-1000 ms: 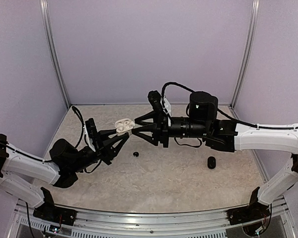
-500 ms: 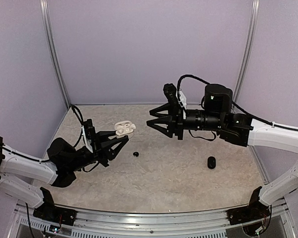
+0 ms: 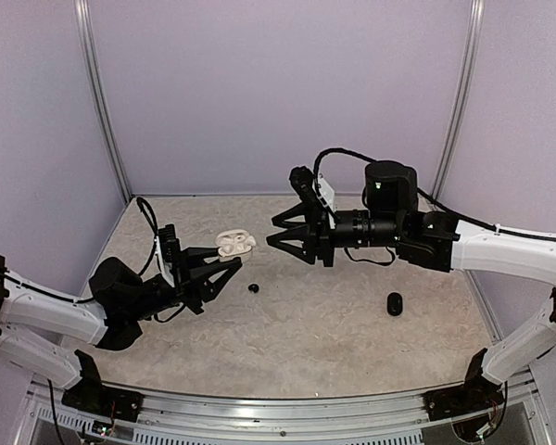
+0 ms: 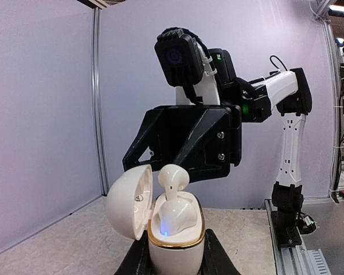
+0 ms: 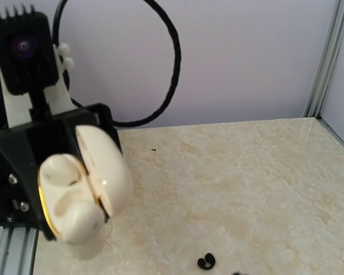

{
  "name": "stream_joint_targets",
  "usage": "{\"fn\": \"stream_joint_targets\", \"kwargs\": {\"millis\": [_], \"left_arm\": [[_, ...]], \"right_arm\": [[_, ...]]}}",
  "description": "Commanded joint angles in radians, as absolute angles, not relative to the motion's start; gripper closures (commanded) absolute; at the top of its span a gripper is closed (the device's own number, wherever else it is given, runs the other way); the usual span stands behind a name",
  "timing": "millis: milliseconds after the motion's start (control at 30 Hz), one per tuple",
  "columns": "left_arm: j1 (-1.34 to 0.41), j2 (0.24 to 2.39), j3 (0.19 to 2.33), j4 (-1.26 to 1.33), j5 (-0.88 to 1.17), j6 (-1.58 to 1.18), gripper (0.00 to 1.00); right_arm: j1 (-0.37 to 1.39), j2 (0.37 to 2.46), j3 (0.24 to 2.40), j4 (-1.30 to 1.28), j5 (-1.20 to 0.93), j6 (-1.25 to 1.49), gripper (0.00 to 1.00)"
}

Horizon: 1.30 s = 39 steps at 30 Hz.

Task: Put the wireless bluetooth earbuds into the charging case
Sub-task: Insert the right earbud into the right side groove of the charging case, then adjust the right earbud in the right side groove of the charging case.

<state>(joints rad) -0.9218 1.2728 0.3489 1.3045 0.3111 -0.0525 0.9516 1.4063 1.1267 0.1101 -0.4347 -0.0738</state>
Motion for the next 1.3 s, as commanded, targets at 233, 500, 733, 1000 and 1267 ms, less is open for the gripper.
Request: {"fn": "stream_joint_targets", "kwargs": {"millis": [233,500,733,1000,1267], "left_arm": [[-0.922,1.285,0.383,1.308,0.326,-0.053,0.94],[-0.922,1.297,0.388,1.304,0.323,-0.051,0.94],[-0.921,1.298,0.389,1.302,0.325,-0.052,0.94],[-0.922,1.301,0.39,1.304,0.327,-0.054,0.94],[-0.923,1.307,0.393,1.304,0.329,-0.054,0.94]], "right_arm": [[0.95,1.442,1.171,0.141,-0.489,-0.064,0.54],[0.949,1.447,1.17,0.163,-0.526,-0.06,0.54],[0.951,1.46,1.174,0.156,-0.535,-0.061,0.54],[0.95,1.459,1.171,0.167,-0.551,-0.06,0.53],[0.956,1.464,1.18,0.172,-0.558,-0.058,0.54]]}}
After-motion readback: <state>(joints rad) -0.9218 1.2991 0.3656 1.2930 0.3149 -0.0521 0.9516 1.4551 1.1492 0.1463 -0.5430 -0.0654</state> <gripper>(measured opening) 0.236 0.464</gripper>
